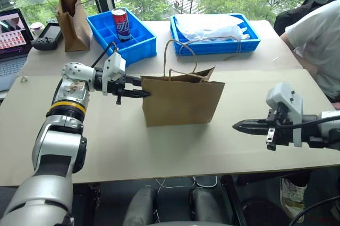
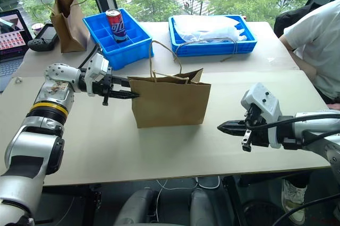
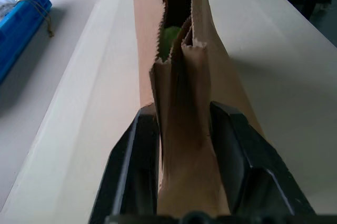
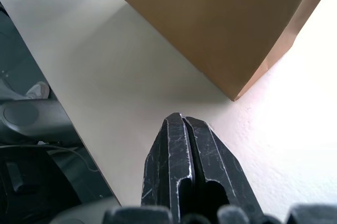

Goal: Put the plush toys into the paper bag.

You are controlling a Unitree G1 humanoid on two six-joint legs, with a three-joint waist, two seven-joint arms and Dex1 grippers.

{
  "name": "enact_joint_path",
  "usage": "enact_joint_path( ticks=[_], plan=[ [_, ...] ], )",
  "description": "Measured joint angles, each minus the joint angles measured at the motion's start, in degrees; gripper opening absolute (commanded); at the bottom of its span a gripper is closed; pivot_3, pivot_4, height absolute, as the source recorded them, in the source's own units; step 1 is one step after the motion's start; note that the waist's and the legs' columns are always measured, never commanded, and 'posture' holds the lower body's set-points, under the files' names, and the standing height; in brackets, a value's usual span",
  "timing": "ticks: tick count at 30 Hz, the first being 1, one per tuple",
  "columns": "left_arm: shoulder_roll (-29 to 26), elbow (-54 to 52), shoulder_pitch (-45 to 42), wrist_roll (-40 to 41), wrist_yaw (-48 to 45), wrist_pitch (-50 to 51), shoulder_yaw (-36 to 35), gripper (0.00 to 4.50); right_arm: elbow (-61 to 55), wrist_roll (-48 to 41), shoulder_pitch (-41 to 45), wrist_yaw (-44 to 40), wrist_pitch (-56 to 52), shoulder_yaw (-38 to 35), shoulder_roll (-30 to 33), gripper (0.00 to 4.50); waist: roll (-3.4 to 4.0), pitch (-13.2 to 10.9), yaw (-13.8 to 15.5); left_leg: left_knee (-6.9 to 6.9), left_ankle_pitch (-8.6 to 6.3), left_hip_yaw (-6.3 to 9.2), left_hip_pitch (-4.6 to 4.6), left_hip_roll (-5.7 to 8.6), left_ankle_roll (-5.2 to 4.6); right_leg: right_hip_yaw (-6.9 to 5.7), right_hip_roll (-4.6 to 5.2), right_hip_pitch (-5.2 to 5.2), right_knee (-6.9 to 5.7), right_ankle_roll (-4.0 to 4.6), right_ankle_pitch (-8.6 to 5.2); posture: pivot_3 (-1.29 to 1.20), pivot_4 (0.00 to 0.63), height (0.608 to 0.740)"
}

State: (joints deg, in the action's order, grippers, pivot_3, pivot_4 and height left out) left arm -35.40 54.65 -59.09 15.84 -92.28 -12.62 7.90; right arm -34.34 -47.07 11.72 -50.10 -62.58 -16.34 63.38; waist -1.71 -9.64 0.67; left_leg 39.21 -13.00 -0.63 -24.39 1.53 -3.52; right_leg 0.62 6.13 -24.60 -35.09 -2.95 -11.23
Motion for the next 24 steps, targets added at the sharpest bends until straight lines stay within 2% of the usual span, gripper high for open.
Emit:
enact_joint_path(
  ticks=[4,8,12,15,17,21,24],
  plan=[
    [-4.4,-3.5,5.4,0.0,0.5,2.6,-2.1,4.35,3.0,2.1,-1.8,0.2,2.1,0.4,-0.5,0.00,0.00,0.0,-0.4,-0.01,-0.01,-0.02,0.06,-0.06,-0.01,0.01,-0.01,-0.01,-0.05,0.00,0.00,0.00,0.150,0.740],
    [-7.8,-13.4,12.2,5.0,2.6,13.1,-8.4,4.44,3.6,2.0,-3.3,0.8,2.9,-0.4,-2.4,0.00,0.00,0.0,-0.4,0.00,-0.01,0.01,0.04,-0.12,-0.01,0.00,-0.02,0.00,-0.03,0.01,0.00,0.00,0.150,0.740],
    [-13.8,-25.3,20.2,12.8,9.3,31.6,-17.4,4.44,4.9,2.1,-7.3,4.2,1.8,-2.5,-5.4,0.00,0.01,0.0,-0.3,-0.01,-0.02,0.04,0.08,-0.11,0.00,0.02,0.02,0.01,-0.06,0.00,0.00,0.00,0.150,0.740],
    [-14.8,-33.8,27.4,15.6,16.1,39.8,-22.4,4.50,5.3,4.2,-8.2,7.9,2.9,-3.3,-8.1,0.76,0.01,0.0,-0.1,-0.01,-0.03,0.04,0.29,-0.13,0.01,0.01,0.03,0.23,-0.04,0.00,0.00,0.00,0.150,0.740],
    [-14.0,-40.2,34.1,15.8,22.6,42.1,-25.8,4.50,5.4,6.1,-8.6,10.8,4.7,-4.1,-10.6,1.44,0.01,0.0,-0.1,-0.02,-0.03,0.05,0.32,-0.18,0.02,0.02,0.07,0.25,-0.02,0.01,0.00,0.00,0.150,0.740],
    [-9.4,-49.4,41.8,13.5,34.6,41.5,-28.8,4.50,5.5,8.8,-9.2,13.9,7.6,-4.5,-13.8,2.92,0.01,0.0,0.4,-0.02,-0.01,0.09,0.33,-0.17,0.08,0.02,0.16,0.27,0.00,0.05,0.03,0.00,0.150,0.740],
    [-8.2,-52.3,43.8,11.1,39.2,40.1,-28.6,4.50,5.5,10.2,-9.5,15.3,10.7,-4.5,-17.1,3.84,0.01,0.0,0.4,-0.06,-0.02,0.08,0.34,-0.16,0.10,0.03,0.17,0.26,0.01,0.08,0.05,0.00,0.150,0.740]
  ],
)
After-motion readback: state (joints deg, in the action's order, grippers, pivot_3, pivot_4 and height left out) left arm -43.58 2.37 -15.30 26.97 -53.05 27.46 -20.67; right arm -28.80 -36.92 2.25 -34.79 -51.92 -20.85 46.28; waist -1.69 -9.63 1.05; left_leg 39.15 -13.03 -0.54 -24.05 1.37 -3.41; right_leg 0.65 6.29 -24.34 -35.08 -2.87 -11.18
